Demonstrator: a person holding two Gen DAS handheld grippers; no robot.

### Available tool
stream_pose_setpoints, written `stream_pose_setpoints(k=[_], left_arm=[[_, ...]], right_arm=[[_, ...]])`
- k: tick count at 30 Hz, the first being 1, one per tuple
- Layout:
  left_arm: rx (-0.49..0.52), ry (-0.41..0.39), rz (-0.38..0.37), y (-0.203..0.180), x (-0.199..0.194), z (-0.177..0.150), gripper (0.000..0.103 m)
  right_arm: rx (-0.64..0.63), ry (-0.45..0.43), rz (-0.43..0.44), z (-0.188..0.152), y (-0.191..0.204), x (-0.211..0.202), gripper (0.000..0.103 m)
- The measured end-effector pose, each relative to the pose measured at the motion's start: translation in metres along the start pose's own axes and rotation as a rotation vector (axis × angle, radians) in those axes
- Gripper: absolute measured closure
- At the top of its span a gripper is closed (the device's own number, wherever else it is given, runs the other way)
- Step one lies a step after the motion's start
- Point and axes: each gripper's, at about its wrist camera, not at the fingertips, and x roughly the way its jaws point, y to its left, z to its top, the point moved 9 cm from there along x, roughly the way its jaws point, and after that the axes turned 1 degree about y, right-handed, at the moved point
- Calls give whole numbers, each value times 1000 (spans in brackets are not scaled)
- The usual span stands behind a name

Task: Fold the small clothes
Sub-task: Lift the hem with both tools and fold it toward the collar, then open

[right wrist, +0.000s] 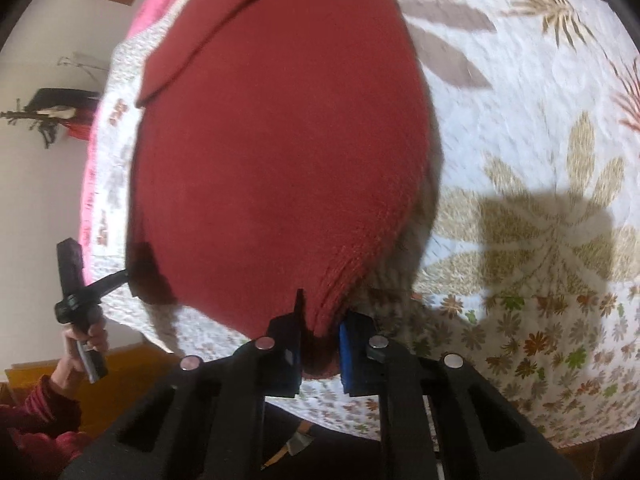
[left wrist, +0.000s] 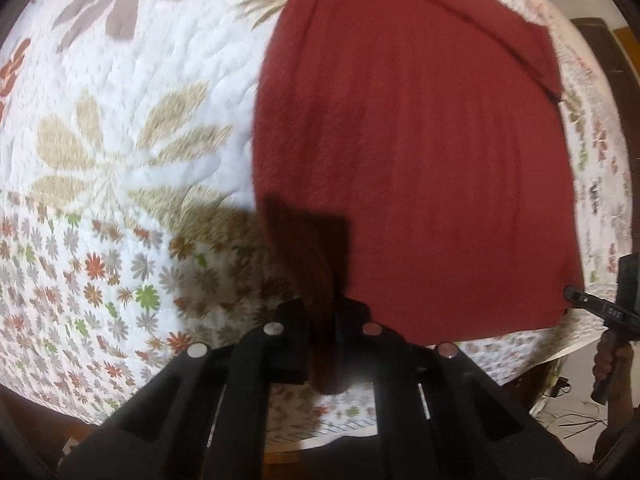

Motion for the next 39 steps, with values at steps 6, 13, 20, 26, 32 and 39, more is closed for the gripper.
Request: stream_pose_setpoints(k=[6,13,20,26,32,39], left_arm=[[9,-77,-11,-5,-30,21,96],[25,-154,-16,0,-53,64,96],[14,-188,-22,11,-56,105,96],[-10,-176,-6,8,-34,147,96],[-66,-140,12,12,-3,180,93],[-77,-100,-30,10,2,191,89]], right_arm=[[-16,-53,44,19,13,-23,90],[-13,-135,73,58,17,-51,95],[-10,-180,81,105,12,-67,96],[45,-174,95,153,4,-57,96],[85,-135,70,192,-10,-33,96],[74,-141,34,206,-20,-39,74]])
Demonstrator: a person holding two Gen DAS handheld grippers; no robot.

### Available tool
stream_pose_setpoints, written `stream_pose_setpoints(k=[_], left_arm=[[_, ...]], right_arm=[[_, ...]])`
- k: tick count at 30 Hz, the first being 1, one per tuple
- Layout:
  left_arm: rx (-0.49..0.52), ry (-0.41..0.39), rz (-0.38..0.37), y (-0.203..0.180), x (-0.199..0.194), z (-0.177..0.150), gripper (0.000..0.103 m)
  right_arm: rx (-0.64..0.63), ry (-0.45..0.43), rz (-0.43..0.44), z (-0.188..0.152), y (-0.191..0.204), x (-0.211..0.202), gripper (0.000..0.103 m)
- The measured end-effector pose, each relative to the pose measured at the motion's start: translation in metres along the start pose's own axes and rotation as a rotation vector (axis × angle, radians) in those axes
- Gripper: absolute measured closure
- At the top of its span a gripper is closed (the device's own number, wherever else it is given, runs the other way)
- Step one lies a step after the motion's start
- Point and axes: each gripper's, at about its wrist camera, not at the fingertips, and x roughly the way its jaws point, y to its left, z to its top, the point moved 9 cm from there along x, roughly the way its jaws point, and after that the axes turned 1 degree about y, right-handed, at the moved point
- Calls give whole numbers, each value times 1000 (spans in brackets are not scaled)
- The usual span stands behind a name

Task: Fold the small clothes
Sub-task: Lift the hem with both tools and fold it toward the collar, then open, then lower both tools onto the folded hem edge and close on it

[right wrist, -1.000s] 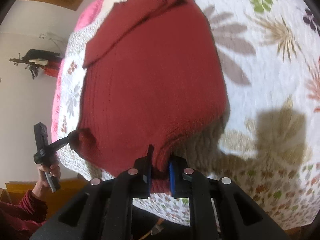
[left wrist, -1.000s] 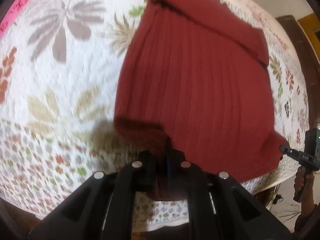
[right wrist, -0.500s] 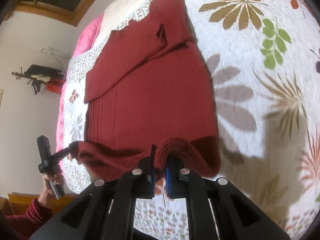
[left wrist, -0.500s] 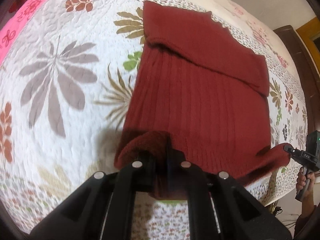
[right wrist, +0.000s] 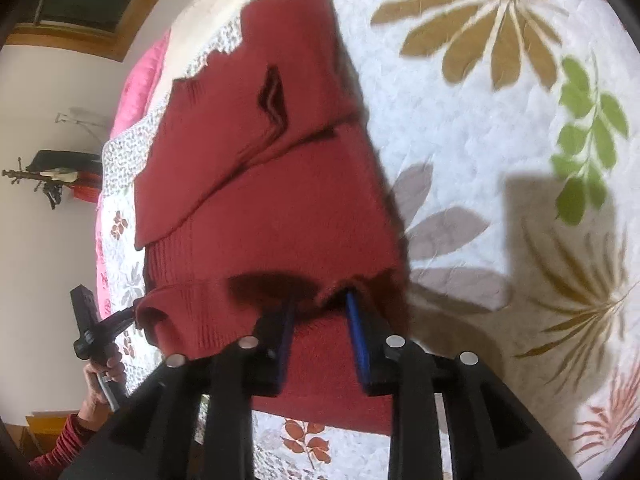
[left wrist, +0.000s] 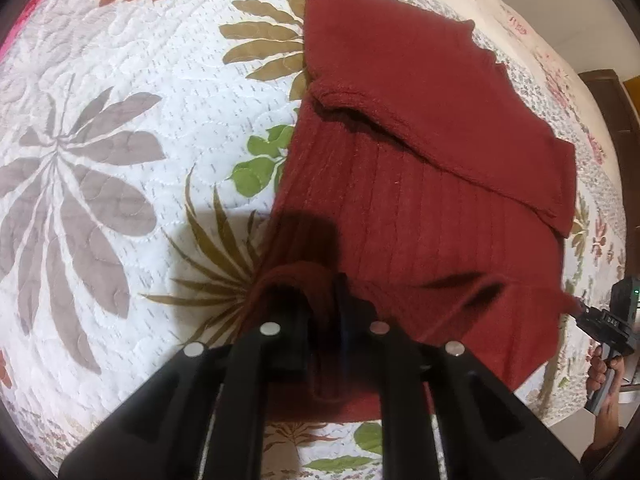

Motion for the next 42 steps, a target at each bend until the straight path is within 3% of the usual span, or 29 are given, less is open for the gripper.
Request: stream_pose_setpoints(k=[3,4,5,7,11,16,18,22,28,30,33,35,37,39,40,42], left_arm=[[-7,-3,-31,2,-10,-1,86],[-13,-14,-43,4,-16,-2,81],[-17,-28,-38,7,-21,-2,60],[-33,-91,-2,18,-37,0,32],[-37,-137,62,36,-55,3,33],[158,-144,151,15,-55,5,33],[227,-132,160,1,-46,6,32],[347,-110,180,-20,-26,9,32],[414,-89,198,-29,-4,20,32],[423,-82,198,-31,0,22,34],[453,-66,193,-35,8,23,44],[477,-51,209,-37,15,23,60],[482,-46,224,-37,19,24,71],[480,-50,228,-38,20,24,84],[471,-50,221,-38,20,24,95],[463,-66,219,-39,18,25,96]], right_arm=[[-31,-32,-19,5,-1,-17,69],[-52,-38,-27,5,0,-22,68],[-69,-40,-33,4,2,-26,67],[-107,-44,-37,1,8,-31,65],[-188,-26,-49,-11,21,-30,55],[-316,5,-104,-18,39,-14,44],[-359,20,-132,-18,44,-4,37],[-413,40,-163,-15,51,8,33],[-448,61,-206,-8,53,25,30],[-448,71,-211,-6,53,34,30],[-460,92,-226,-6,52,44,30],[-468,110,-242,-8,51,52,33],[-479,125,-240,-12,51,56,44],[-494,141,-246,-17,51,59,62],[-500,146,-247,-19,51,60,67],[-496,155,-230,-23,51,60,94]])
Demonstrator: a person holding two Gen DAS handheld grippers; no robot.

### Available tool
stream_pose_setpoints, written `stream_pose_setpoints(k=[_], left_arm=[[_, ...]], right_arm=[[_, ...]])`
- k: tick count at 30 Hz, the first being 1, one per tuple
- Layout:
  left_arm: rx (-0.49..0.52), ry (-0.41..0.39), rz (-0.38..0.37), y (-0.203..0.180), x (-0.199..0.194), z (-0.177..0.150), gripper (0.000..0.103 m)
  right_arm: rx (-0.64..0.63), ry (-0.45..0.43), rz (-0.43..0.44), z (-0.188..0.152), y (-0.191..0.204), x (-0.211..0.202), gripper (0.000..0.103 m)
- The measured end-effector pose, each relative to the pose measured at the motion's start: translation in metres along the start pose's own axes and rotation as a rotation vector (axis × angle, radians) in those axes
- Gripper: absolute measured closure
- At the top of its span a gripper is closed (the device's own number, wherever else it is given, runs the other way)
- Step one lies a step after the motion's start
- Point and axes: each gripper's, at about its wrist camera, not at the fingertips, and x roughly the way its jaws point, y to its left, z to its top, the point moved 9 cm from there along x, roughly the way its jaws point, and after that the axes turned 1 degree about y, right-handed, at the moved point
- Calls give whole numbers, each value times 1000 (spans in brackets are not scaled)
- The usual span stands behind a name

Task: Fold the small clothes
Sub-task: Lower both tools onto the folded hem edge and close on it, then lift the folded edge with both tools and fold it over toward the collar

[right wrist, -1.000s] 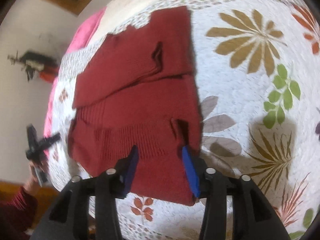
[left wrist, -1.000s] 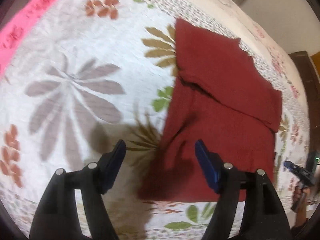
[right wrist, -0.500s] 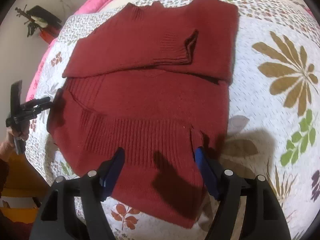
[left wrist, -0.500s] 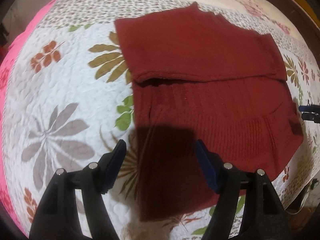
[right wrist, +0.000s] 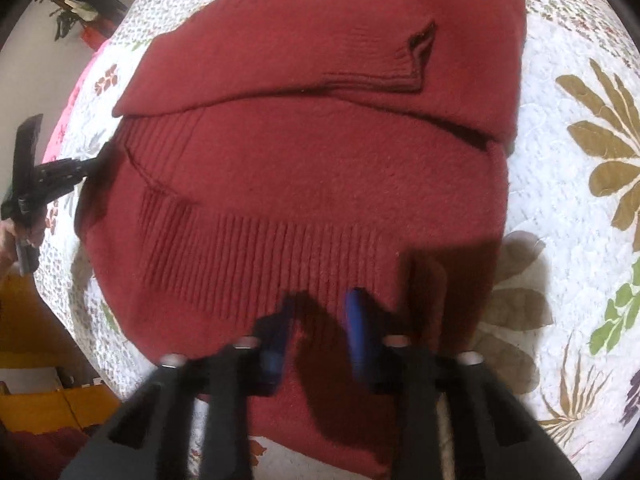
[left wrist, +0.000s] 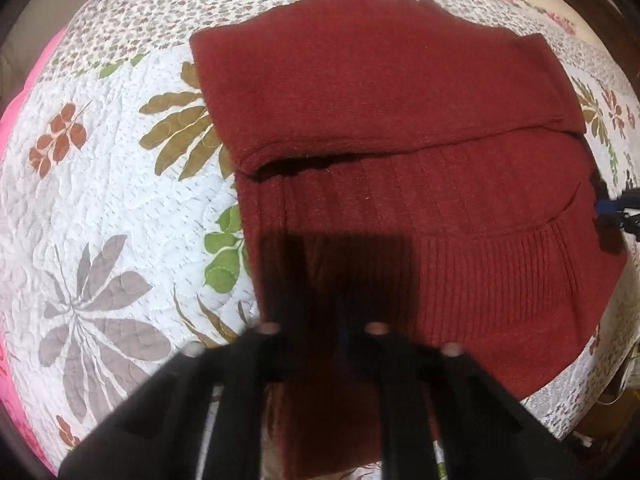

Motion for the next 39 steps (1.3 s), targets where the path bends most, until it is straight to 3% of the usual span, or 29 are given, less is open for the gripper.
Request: stream_pose_setpoints(k=[7,8,10,11,18,20,23,25,27,28,29,39], left_arm=[[-16,-108,-10,-4,-34,-3,97],[-17,-109,-16,-5,-35,-6,97],[-15,-97,-15,-5,-30,-8,97],[-17,-91,-15,-5,-27,-8,97],[-24,-41,-20,-10,-4,-3,92],[-8,-24,-12,-12,3,-2,83],[5,-3,4,-14,12,1,79],[3,3,6,-17,17,3,79],[6,4,21,-18,19,4,87],[12,-3,30,-19,18,5,95],[12,-9,28,-20,16,6,96],[-50,-138,-24,-22,-27,13,97]], right_arm=[[32,-63,54,0,-4,-22,100],[26,-64,45,0,-5,-22,95],[23,-71,6,2,-11,-25,64],[30,-83,-1,5,-13,-26,41],[42,-92,-26,19,-25,-21,22],[25,-71,-43,22,-26,-13,20],[7,-44,-62,26,-28,0,21],[-4,-40,-64,25,-27,4,34],[-28,-40,-75,24,-25,5,65],[-38,-33,-71,22,-23,5,73],[-53,-21,-53,19,-21,4,88],[6,-130,112,15,-13,-46,92]])
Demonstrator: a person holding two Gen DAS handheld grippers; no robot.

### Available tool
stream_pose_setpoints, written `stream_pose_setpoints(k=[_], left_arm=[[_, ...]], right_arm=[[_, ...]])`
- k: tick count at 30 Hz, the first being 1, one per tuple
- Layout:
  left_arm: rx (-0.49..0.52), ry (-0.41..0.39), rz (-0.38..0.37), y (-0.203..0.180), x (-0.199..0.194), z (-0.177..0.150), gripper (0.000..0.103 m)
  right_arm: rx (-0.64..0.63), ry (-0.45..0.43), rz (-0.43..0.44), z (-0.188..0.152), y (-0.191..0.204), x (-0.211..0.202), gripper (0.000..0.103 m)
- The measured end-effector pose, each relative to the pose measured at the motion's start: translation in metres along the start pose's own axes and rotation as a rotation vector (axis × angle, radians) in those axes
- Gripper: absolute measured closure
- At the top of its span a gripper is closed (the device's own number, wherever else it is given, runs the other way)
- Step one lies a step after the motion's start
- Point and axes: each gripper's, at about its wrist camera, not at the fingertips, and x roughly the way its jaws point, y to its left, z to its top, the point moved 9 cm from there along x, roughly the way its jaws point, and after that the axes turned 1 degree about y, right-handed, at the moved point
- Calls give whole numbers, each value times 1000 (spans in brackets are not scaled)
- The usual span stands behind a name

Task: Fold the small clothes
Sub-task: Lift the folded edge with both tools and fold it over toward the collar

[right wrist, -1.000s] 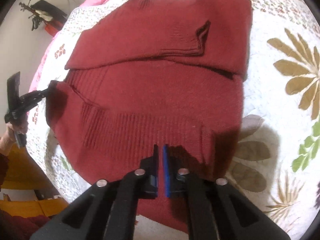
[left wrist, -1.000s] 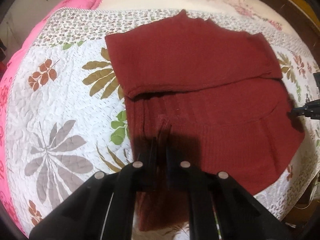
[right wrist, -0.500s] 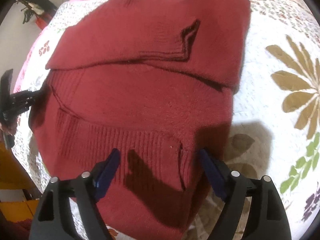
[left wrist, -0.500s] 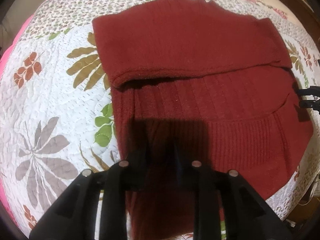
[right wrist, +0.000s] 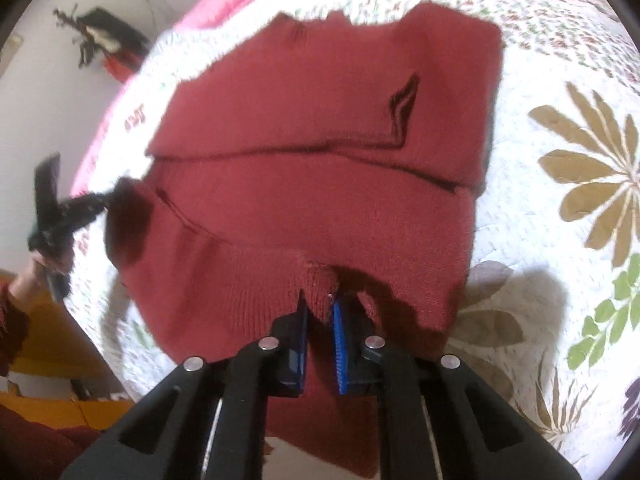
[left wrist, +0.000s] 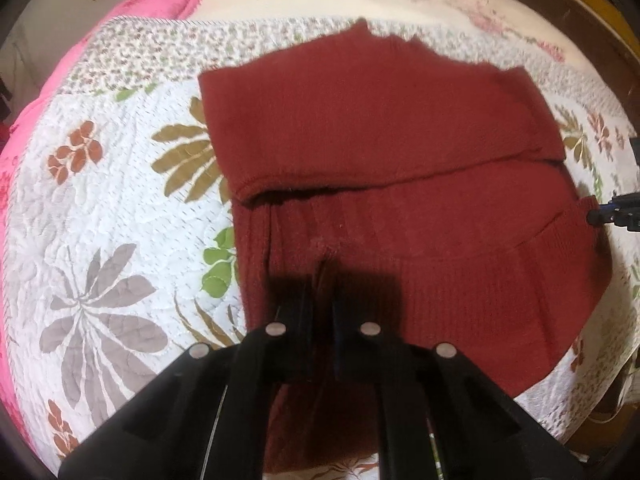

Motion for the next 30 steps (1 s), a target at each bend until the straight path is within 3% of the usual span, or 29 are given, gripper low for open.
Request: stream_pose_setpoints(k=[13,23,30], left_arm=[[-71,-92,-35,11,-19,53,97],[-127,-225,-28,26,-35,146,98],[-188,-253,8,52,-6,220,98]], right_arm=[[16,-106,-7,42,-10,-41,96],[28,-235,-30,136,-24,-78,96],[73,-256,-61,212,-52,-69,96]])
